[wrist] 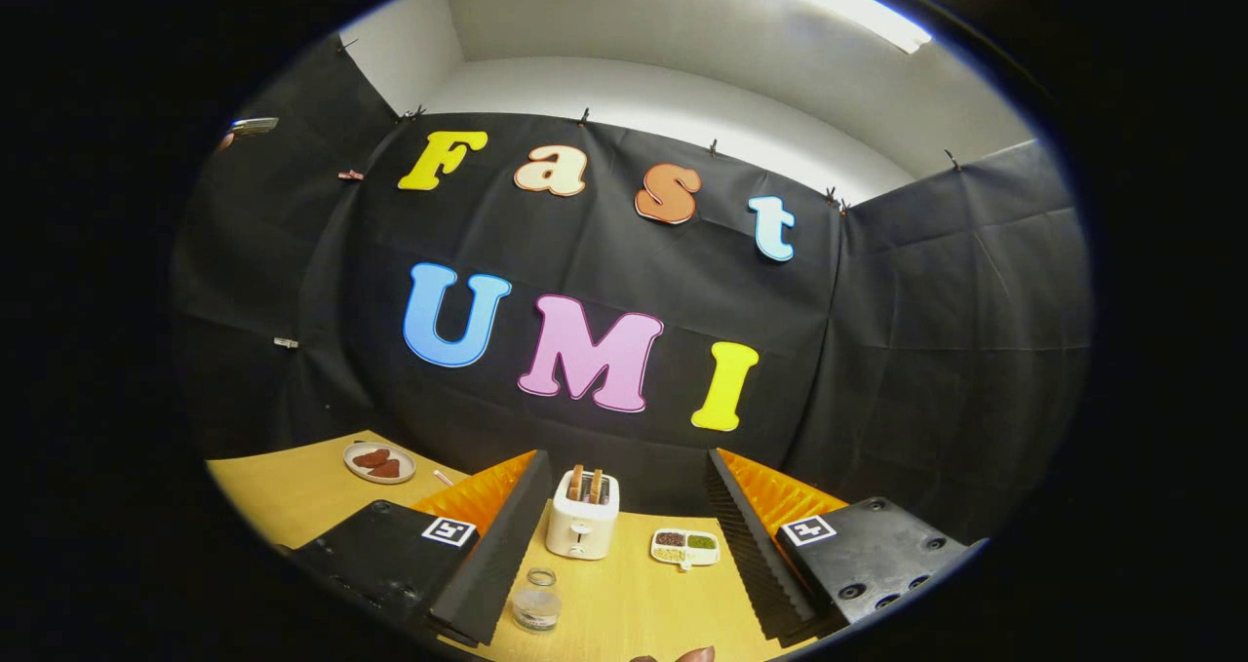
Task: Take the bottle from table, then pour the juice into the cup, finally place the bottle on the coaster
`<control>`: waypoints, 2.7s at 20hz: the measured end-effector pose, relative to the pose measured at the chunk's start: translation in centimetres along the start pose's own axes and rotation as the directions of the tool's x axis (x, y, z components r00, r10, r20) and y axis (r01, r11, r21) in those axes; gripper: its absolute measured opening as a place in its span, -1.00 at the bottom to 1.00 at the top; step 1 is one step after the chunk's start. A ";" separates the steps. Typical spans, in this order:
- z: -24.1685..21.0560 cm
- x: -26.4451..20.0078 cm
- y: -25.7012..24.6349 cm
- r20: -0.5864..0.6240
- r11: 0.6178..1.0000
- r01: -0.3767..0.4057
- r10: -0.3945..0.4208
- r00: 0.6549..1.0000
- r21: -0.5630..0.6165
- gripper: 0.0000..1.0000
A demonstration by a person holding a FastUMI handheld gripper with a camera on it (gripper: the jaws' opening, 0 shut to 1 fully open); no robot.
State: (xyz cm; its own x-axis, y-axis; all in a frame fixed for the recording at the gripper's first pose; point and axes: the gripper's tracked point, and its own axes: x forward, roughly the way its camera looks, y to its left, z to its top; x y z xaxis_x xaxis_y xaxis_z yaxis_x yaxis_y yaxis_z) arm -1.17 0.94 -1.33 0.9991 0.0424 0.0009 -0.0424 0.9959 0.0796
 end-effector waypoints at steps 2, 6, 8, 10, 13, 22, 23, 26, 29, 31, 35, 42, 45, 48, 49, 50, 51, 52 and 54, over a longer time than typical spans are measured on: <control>-1.2 0.3 0.6 -0.006 1.000 -0.019 0.019 1.000 0.024 0.94; -3.7 1.1 2.4 0.014 0.996 -0.091 0.091 0.996 -0.004 0.95; -5.8 1.5 3.4 0.012 0.992 -0.127 0.127 0.992 -0.010 0.94; -8.1 1.5 4.8 0.007 0.986 -0.168 0.168 0.986 0.002 0.95; -11.8 1.6 5.8 -0.008 0.982 -0.185 0.185 0.983 0.038 0.94; -23.5 1.7 8.0 -0.105 0.977 -0.183 0.194 0.975 0.105 0.95; -24.6 1.8 8.0 -0.113 0.978 -0.175 0.187 0.976 0.111 0.94; -27.5 2.2 8.8 -0.126 0.973 -0.168 0.189 0.974 0.160 0.95; -30.1 2.9 9.6 -0.144 0.973 -0.165 0.189 0.971 0.159 0.95; -31.5 3.2 9.7 -0.156 0.974 -0.154 0.180 0.971 0.165 0.95; -32.7 4.0 9.7 -0.171 0.975 -0.134 0.165 0.971 0.177 0.95; -32.8 4.8 10.5 -0.214 0.981 -0.127 0.156 0.964 0.143 0.53; -31.8 4.8 10.4 -0.233 0.988 -0.147 0.151 0.961 0.038 0.51; -30.2 4.6 10.1 -0.227 0.982 -0.165 0.141 0.964 -0.092 0.47; -29.6 4.8 10.2 -0.223 0.975 -0.176 0.144 0.964 -0.132 0.46; -29.3 5.0 10.0 -0.229 0.968 -0.177 0.135 0.964 -0.178 0.41; -29.1 5.2 9.9 -0.237 0.957 -0.188 0.134 0.962 -0.220 0.41; -28.7 5.3 9.9 -0.248 0.943 -0.199 0.132 0.960 -0.267 0.36; -27.9 5.1 9.9 -0.261 0.900 -0.228 0.135 0.956 -0.371 0.36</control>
State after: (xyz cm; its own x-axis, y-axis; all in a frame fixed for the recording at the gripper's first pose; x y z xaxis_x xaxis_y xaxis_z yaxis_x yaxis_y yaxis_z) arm 3.47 13.27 -28.39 0.9488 0.1953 -0.2484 -0.2667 0.9165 -0.2981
